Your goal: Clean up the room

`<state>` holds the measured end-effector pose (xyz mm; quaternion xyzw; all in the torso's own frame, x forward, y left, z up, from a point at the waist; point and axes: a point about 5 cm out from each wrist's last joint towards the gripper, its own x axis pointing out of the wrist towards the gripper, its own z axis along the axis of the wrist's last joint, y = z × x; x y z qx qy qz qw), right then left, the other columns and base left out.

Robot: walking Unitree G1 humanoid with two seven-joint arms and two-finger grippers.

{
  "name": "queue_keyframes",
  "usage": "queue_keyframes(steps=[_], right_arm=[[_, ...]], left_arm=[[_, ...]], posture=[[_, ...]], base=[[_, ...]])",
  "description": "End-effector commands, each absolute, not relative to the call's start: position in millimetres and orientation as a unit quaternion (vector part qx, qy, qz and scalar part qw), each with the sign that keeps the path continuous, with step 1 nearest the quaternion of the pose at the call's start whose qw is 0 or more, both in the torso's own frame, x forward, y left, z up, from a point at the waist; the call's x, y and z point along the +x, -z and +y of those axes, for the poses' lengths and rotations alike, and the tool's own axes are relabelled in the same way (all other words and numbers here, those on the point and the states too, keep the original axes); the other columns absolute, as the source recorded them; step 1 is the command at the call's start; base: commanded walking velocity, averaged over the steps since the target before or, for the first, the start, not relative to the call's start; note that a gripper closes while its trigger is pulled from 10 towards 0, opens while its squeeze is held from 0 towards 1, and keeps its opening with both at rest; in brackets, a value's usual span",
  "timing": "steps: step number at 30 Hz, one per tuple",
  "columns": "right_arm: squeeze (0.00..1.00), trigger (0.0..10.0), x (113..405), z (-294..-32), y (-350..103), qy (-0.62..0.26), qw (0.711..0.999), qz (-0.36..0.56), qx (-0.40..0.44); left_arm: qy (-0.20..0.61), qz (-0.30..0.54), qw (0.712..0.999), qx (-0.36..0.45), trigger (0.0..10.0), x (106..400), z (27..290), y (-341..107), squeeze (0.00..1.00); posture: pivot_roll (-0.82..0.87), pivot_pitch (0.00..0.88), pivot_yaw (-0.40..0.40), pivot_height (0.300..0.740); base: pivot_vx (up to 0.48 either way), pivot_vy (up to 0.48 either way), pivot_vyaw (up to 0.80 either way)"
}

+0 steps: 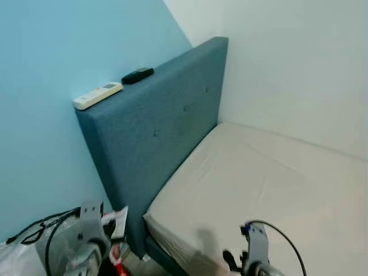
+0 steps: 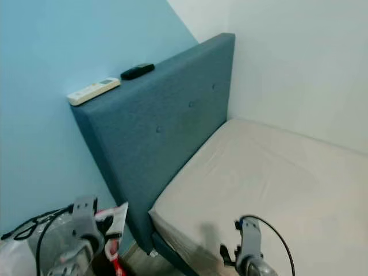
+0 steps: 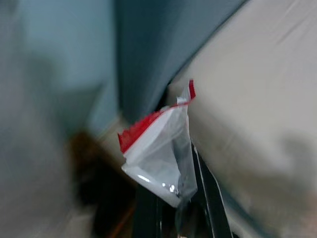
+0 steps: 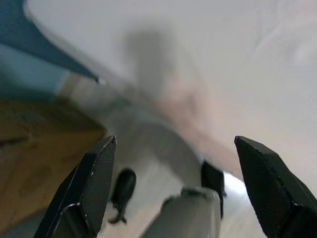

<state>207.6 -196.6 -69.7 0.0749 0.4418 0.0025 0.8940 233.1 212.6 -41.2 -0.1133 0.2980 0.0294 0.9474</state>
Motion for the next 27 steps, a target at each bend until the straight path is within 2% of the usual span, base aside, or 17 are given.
queue_keyframes(steps=[1, 10, 13, 18, 27], right_arm=[[0.0, 10.0, 197, -196, 76, 0.007, 0.883, 0.465, 0.069], [0.0, 10.0, 181, -201, 84, 0.026, 0.869, 0.491, 0.054], [0.0, 10.0, 180, -201, 84, 0.026, 0.868, 0.492, 0.052], [0.0, 10.0, 175, -200, 87, 0.026, 0.864, 0.5, 0.045], [0.0, 10.0, 171, -201, 88, 0.024, 0.862, 0.505, 0.038]], left_arm=[[-0.054, 0.352, 0.928, -0.105, 10.0, 211, 222, 57, 0.0], [-0.074, 0.438, 0.886, -0.13, 10.0, 163, 215, 86, 0.0], [-0.075, 0.448, 0.881, -0.134, 10.0, 157, 214, 89, 0.0], [-0.073, 0.469, 0.871, -0.129, 10.0, 147, 212, 94, 0.0], [-0.085, 0.477, 0.866, -0.123, 10.0, 139, 218, 96, 0.0]], posture=[[-0.01, 0.0, -0.03, 0.74], [-0.02, 0.0, -0.026, 0.74], [-0.02, 0.0, -0.026, 0.74], [-0.02, 0.0, -0.027, 0.74], [-0.02, 0.0, -0.026, 0.74]], base=[[0.0, 0.0, 0.77], [0.0, 0.0, 0.78], [0.0, 0.0, 0.78], [0.0, -0.471, 0.78], [0.0, 0.0, 0.77]])
